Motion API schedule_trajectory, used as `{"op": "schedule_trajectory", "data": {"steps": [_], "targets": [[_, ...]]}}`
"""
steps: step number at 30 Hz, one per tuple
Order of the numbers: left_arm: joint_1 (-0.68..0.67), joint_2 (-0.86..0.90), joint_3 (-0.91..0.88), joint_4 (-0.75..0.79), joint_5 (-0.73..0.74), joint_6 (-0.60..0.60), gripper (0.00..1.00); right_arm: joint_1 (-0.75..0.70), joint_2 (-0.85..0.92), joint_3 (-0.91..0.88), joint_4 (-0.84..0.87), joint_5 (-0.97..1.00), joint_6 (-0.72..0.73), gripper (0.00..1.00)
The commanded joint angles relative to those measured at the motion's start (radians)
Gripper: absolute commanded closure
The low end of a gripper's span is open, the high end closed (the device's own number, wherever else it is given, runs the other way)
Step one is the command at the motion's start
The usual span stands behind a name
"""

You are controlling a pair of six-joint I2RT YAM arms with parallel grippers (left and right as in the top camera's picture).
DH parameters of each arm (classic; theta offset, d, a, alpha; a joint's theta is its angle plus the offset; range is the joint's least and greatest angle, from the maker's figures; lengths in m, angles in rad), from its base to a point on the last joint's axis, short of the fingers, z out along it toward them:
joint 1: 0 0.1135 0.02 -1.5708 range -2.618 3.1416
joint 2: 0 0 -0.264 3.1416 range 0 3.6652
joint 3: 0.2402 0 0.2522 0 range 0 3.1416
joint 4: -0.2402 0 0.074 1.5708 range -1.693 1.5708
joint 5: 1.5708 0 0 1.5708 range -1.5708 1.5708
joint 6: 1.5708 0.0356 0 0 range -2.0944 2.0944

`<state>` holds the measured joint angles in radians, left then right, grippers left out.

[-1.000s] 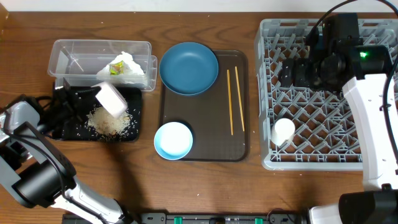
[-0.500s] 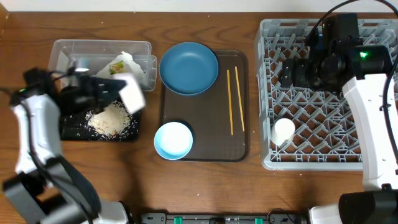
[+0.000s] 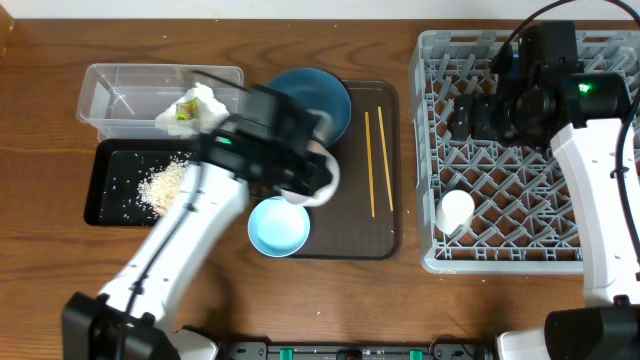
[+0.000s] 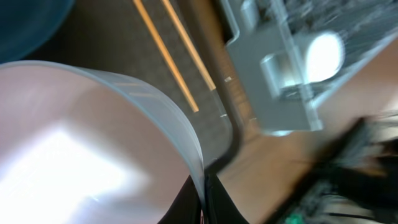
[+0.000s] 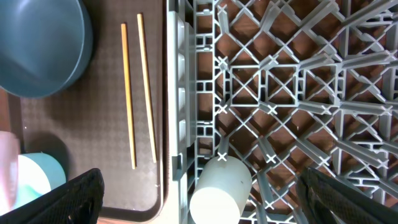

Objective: Sort waste into correct bins and load items into the dishwasher rack
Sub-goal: 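Set the emptied pink bowl back on the brown tray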

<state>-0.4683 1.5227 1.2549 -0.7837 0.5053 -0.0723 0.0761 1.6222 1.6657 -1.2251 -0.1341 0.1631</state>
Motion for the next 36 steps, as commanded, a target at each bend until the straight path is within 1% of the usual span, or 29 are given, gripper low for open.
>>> {"op": "schedule_trajectory", "data": {"steps": [1,3,5,10,14,15,19,21,22,26,28,32,33,36], "targets": [[-0.125,0.037,0.014,0.016,-0.339,-0.031,0.94,-0.003,0.000,0.008,0.002,0.003,-0.015,0.04],[-0.189,0.070,0.014,0.034,-0.436,-0.031,0.94,-0.003,0.000,0.008,0.002,0.003,-0.015,0.03],[-0.235,0.111,0.014,0.055,-0.496,-0.031,0.94,-0.003,0.000,0.008,0.002,0.003,-0.015,0.04],[-0.299,0.217,0.014,0.103,-0.498,-0.031,0.94,-0.003,0.000,0.008,0.000,0.003,-0.015,0.04],[-0.326,0.257,0.014,0.116,-0.498,-0.055,0.93,-0.003,0.000,0.008,0.000,0.003,-0.015,0.04],[-0.330,0.259,0.014,0.116,-0.498,-0.065,0.92,-0.003,0.000,0.008,0.000,0.003,-0.015,0.03],[-0.327,0.259,0.014,0.116,-0.494,-0.072,0.83,-0.003,0.000,0.008,0.003,0.002,-0.014,0.03],[-0.325,0.258,0.015,0.116,-0.494,-0.079,0.83,-0.002,0.000,0.008,0.005,0.002,-0.013,0.04],[-0.323,0.256,0.015,0.116,-0.494,-0.089,0.79,-0.001,0.000,0.008,0.006,0.002,-0.006,0.04],[-0.300,0.216,0.017,0.108,-0.494,-0.183,0.78,0.020,0.000,0.007,0.031,0.002,0.029,0.04],[-0.275,0.181,0.023,0.088,-0.494,-0.236,0.77,0.038,0.000,0.005,0.068,0.002,0.064,0.06],[-0.175,0.063,0.026,0.029,-0.490,-0.322,0.72,0.104,0.017,0.001,0.191,0.002,0.152,0.09],[-0.145,0.033,0.026,0.014,-0.489,-0.327,0.68,0.124,0.028,0.001,0.219,0.002,0.167,0.09],[-0.044,-0.068,0.026,-0.036,-0.488,-0.326,0.62,0.188,0.080,0.002,0.315,0.002,0.203,0.08]]}}
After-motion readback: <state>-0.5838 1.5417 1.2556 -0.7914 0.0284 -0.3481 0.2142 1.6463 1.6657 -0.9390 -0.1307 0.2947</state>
